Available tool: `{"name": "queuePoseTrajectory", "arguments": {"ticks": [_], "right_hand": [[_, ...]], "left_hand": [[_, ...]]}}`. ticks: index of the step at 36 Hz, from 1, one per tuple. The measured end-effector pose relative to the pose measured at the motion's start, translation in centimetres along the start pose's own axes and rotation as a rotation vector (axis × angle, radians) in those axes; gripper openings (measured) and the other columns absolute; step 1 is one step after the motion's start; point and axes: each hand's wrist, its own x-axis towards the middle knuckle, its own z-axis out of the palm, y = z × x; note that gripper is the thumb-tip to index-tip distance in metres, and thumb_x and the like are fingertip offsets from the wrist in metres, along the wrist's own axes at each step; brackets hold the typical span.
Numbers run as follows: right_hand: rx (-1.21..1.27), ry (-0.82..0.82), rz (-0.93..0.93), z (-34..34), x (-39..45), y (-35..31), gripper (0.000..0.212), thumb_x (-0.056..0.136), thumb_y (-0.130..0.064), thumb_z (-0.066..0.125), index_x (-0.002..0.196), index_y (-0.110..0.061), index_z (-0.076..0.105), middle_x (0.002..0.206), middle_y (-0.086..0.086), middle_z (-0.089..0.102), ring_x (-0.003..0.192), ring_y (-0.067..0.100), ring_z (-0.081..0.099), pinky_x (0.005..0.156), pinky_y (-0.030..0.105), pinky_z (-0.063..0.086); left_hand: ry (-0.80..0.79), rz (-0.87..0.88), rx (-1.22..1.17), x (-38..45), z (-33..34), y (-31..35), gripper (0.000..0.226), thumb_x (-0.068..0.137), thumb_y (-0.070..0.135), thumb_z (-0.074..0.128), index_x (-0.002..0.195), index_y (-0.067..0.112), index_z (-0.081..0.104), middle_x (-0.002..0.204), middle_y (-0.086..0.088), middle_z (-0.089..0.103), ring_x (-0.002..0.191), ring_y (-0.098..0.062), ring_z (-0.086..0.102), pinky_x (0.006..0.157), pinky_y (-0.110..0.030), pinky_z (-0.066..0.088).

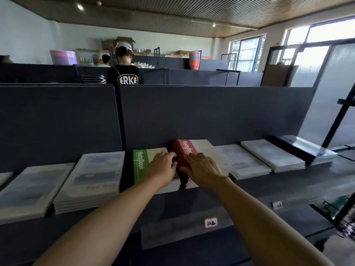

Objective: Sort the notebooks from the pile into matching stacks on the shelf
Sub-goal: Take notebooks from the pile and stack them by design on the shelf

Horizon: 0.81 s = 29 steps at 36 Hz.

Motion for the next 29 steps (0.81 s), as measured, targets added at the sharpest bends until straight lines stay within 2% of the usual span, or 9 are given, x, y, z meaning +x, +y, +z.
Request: {"name": "queuePoseTrajectory", "arguments": {"ticks": [4,6,8,10,13,16,19,22,29], "right_hand": [[0.057,0.076,0.011,-0.3,0.1,1.1,0.046,0.099,-0.053,0.024,0.129,-0.026,0.047,0.131,0.000,0.054,0.120,0.024,0.047,0.092,0.038,0.042],[0.148,0.219,0.143,-0.9,-0.2,1.9,0.045,0.102,-0.046,0.025,0.132,-0.022,0.047,0.131,0.002,0.055,0.120,0.024,0.049,0.091,0.038,0.043],[0.234,0.307,0.364,-1.3,-0.3,3.0,0.051,0.102,-0.046,0.024,0.141,-0.017,0.040,0.138,0.007,0.050,0.125,0.025,0.046,0.097,0.040,0.040],[0.267,0.284,0.545,-1.0,-0.2,4.4,0.057,0.101,-0.049,0.021,0.144,-0.014,0.033,0.138,0.012,0.049,0.124,0.029,0.045,0.095,0.042,0.041],[0.398,0.141,0.677,-0.3,0.3,5.8,0.059,0.101,-0.049,0.022,0.142,-0.008,0.030,0.136,0.018,0.049,0.122,0.034,0.047,0.090,0.044,0.043],[0.508,0.040,0.633,0.5,0.9,6.1,0.048,0.103,-0.039,0.028,0.135,-0.006,0.040,0.132,0.018,0.051,0.116,0.033,0.052,0.089,0.040,0.042],[0.494,0.024,0.591,1.0,1.3,6.3,0.040,0.101,-0.033,0.034,0.130,-0.007,0.044,0.125,0.016,0.056,0.109,0.031,0.056,0.078,0.033,0.042],[0.474,0.019,0.560,1.1,1.2,6.7,0.037,0.099,-0.028,0.039,0.129,-0.007,0.045,0.123,0.016,0.057,0.108,0.031,0.057,0.075,0.030,0.040],[0.439,-0.054,0.457,0.3,1.0,7.4,0.048,0.099,-0.038,0.042,0.136,-0.007,0.041,0.130,0.016,0.054,0.114,0.031,0.054,0.092,0.040,0.048]], "left_hand": [[0.069,-0.073,-0.185,0.7,0.6,1.9,0.038,0.103,0.026,0.038,0.139,0.017,0.044,0.140,-0.007,0.043,0.127,-0.023,0.041,0.102,-0.037,0.039],[0.066,-0.074,-0.209,0.9,0.9,2.7,0.041,0.103,0.030,0.037,0.142,0.018,0.039,0.143,-0.008,0.041,0.129,-0.025,0.040,0.103,-0.037,0.038],[0.026,-0.065,-0.208,1.0,1.2,3.4,0.048,0.102,0.038,0.036,0.147,0.019,0.033,0.149,-0.008,0.033,0.133,-0.026,0.036,0.106,-0.037,0.035],[-0.058,-0.095,-0.205,1.1,1.6,4.0,0.054,0.102,0.045,0.030,0.151,0.022,0.024,0.158,-0.008,0.018,0.142,-0.027,0.023,0.113,-0.040,0.028],[-0.182,-0.145,-0.173,1.4,2.3,4.7,0.056,0.102,0.048,0.024,0.153,0.026,0.015,0.162,-0.006,0.002,0.147,-0.026,0.008,0.117,-0.043,0.020],[-0.232,-0.164,-0.119,1.3,3.1,5.0,0.056,0.103,0.047,0.025,0.153,0.025,0.016,0.162,-0.006,-0.001,0.147,-0.028,0.009,0.117,-0.043,0.021],[-0.195,-0.178,-0.092,1.0,3.7,5.0,0.054,0.103,0.044,0.028,0.152,0.024,0.017,0.161,-0.006,-0.001,0.145,-0.029,0.019,0.115,-0.042,0.028],[-0.158,-0.177,-0.038,0.7,3.9,5.3,0.053,0.103,0.043,0.029,0.151,0.024,0.019,0.161,-0.007,0.003,0.143,-0.030,0.023,0.114,-0.042,0.030],[-0.196,-0.186,0.100,1.0,3.2,5.5,0.054,0.102,0.048,0.025,0.150,0.025,0.018,0.161,-0.006,0.005,0.143,-0.030,0.021,0.115,-0.046,0.021]]}}
